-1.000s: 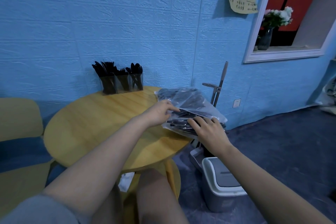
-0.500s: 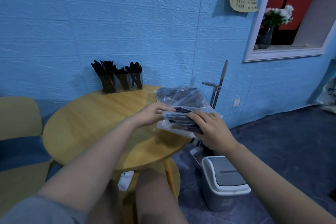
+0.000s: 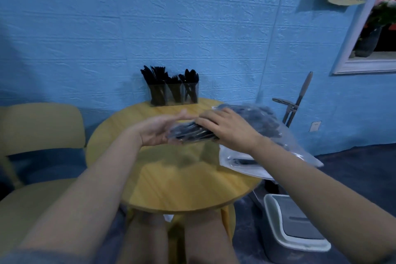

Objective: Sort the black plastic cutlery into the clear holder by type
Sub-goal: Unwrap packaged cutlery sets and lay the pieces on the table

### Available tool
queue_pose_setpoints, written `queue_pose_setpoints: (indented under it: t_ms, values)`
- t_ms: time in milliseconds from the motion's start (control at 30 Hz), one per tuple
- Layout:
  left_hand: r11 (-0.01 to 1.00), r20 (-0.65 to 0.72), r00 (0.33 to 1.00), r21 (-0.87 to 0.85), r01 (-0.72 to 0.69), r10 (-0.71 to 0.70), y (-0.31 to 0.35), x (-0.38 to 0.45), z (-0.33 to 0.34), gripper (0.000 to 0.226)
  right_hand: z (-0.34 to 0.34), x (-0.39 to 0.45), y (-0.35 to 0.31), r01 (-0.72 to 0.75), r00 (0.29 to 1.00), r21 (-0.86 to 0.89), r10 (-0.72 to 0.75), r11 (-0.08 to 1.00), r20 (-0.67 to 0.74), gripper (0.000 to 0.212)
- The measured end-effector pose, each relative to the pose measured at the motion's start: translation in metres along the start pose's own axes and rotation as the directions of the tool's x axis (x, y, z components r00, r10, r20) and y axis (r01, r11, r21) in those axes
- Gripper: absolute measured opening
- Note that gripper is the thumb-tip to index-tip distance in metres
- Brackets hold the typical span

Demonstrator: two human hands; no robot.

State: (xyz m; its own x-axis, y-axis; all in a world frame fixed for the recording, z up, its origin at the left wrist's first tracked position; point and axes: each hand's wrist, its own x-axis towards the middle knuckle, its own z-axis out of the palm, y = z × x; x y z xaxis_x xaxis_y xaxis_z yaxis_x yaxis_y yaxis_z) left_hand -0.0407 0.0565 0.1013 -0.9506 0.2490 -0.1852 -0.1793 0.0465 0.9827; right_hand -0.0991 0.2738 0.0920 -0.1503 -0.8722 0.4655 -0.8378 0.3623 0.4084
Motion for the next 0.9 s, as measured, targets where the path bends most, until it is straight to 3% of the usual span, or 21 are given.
queue_pose_setpoints:
  t_ms: [67, 133, 300, 400, 533, 667, 767, 900]
  values:
    - [0.995, -0.083, 0.996, 0.093, 0.040, -0.032, -0.012, -0.001, -0.019, 0.049, 0.027, 0.022, -0.003, 0.038, 0.998, 0.016, -0.038, 0.999, 0.057, 0.072]
    - [0.994, -0.181, 0.981, 0.069, 0.081, -0.068, -0.027, 0.000, -0.038, 0.065, 0.051, 0.045, -0.009, 0.044, 0.994, 0.025, -0.046, 0.999, 0.101, 0.067]
    - [0.998, -0.494, 0.867, -0.058, 0.033, -0.058, -0.063, 0.001, -0.070, 0.052, 0.097, 0.096, -0.036, -0.079, 0.976, -0.058, 0.089, 0.995, 0.199, 0.055]
    - [0.966, -0.633, 0.771, 0.235, 0.107, 0.069, -0.071, -0.001, -0.082, 0.061, 0.109, 0.111, -0.045, -0.250, 0.902, -0.105, 0.271, 0.962, 0.336, 0.065]
    - [0.827, -0.621, 0.766, 0.511, 0.234, 0.167, -0.073, 0.002, -0.088, 0.059, 0.113, 0.114, -0.041, -0.539, 0.768, 0.102, 0.438, 0.836, 0.468, 0.079]
    - [0.719, -0.643, 0.752, 0.590, 0.367, 0.144, -0.081, 0.007, -0.094, 0.058, 0.116, 0.107, -0.037, -0.698, 0.667, 0.275, 0.460, 0.661, 0.586, 0.057]
    - [0.683, -0.641, 0.748, 0.624, 0.379, 0.170, -0.082, 0.009, -0.089, 0.063, 0.125, 0.106, -0.046, -0.705, 0.687, 0.385, 0.441, 0.595, 0.577, 0.049]
    - [0.645, -0.550, 0.830, 0.667, 0.374, 0.088, -0.087, 0.013, -0.090, 0.065, 0.148, 0.119, -0.057, -0.700, 0.708, 0.451, 0.457, 0.553, 0.539, 0.054]
